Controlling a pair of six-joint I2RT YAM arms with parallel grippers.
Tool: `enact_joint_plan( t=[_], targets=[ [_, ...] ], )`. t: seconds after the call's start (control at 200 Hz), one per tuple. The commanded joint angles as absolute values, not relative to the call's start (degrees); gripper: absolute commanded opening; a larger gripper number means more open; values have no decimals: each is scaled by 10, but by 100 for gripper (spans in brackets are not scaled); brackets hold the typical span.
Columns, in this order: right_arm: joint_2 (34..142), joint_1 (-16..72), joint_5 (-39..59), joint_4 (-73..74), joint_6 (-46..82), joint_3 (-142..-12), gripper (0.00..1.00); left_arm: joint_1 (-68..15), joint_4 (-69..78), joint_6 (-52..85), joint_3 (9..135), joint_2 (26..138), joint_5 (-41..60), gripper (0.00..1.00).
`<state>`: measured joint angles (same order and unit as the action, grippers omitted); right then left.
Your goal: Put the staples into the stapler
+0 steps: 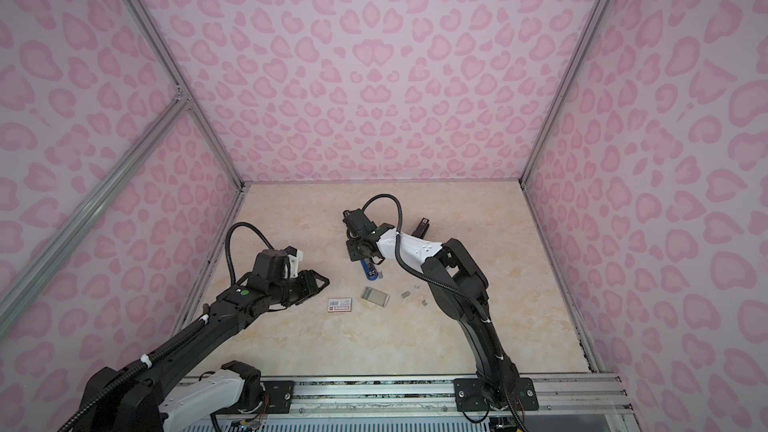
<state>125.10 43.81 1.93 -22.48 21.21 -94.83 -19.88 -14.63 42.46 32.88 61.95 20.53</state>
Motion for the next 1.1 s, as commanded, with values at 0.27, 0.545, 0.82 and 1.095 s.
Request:
enact_joint_plan(
  t=[0.27,0.545,0.82,1.095],
  targets=[
    [1226,449,30,-238,219,-895,35,-198,-131,420,332,623,206,51],
    [1170,462,32,-224,236,-808,34,-199,-128,420,331,623,207,51],
    [1118,460,7,-221,238,-791,39,-199,-129,425,329,617,205,51],
    [1124,416,-26,-227,226,-775,34,-199,-133,423,336,616,202,51]
  ],
)
